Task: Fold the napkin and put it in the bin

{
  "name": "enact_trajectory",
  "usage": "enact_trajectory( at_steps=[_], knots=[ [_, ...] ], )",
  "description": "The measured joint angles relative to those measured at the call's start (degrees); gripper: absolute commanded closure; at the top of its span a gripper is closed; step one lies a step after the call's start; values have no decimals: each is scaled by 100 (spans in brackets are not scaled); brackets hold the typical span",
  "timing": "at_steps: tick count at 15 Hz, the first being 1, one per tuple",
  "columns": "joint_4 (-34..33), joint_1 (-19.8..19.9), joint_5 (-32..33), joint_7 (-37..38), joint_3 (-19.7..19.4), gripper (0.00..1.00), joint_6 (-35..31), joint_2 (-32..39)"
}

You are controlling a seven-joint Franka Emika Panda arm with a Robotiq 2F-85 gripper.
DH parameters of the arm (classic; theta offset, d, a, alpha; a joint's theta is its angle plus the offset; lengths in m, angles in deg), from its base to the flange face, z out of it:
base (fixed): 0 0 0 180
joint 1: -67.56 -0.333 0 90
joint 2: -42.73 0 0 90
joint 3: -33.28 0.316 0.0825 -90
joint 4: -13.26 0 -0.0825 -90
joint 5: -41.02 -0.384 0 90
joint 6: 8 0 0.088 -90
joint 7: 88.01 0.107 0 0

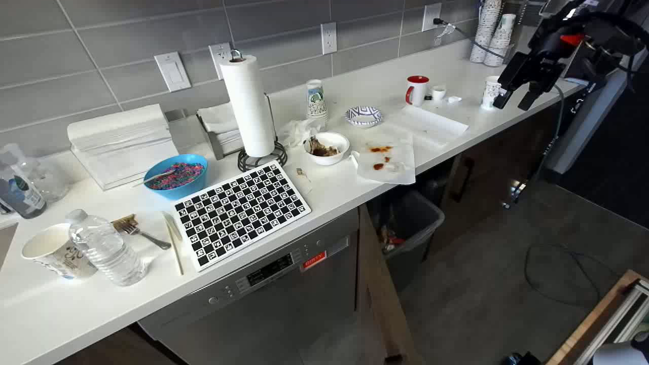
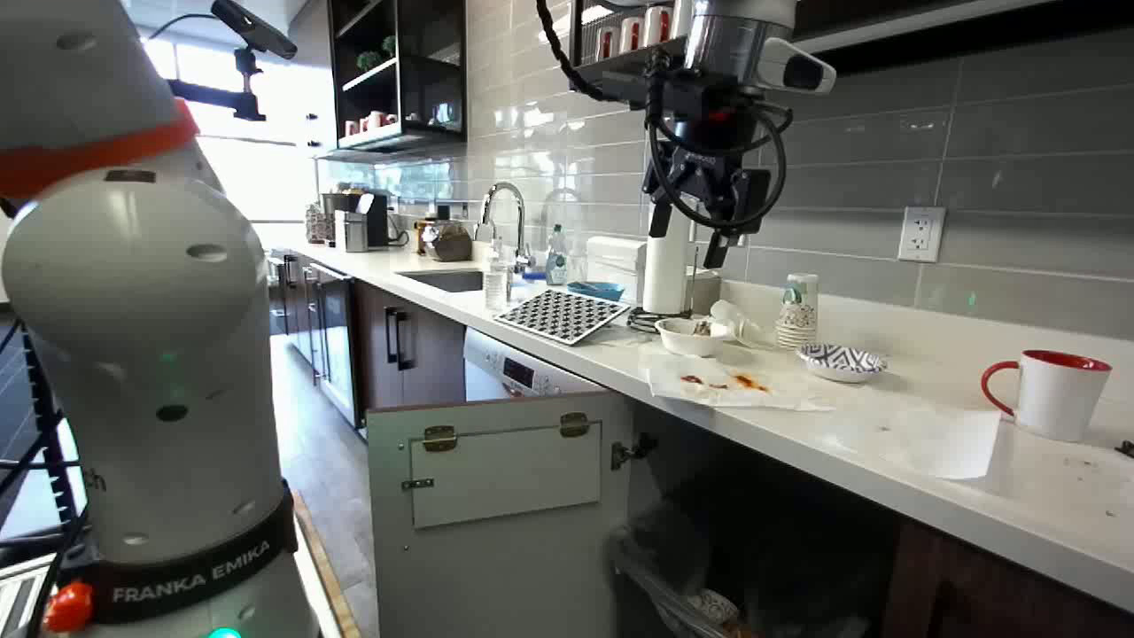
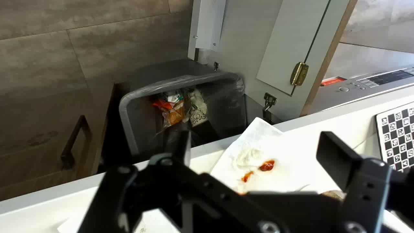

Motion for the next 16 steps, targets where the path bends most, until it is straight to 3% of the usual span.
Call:
enact_trajectory(
  at_steps=[9, 13, 16],
  knots=[
    [41, 74, -172, 197, 105, 0, -179, 56],
    [618, -156, -1395, 466, 577, 0, -2006, 516],
    [1058, -642, -2559, -99, 874, 0, -3396, 985]
  ],
)
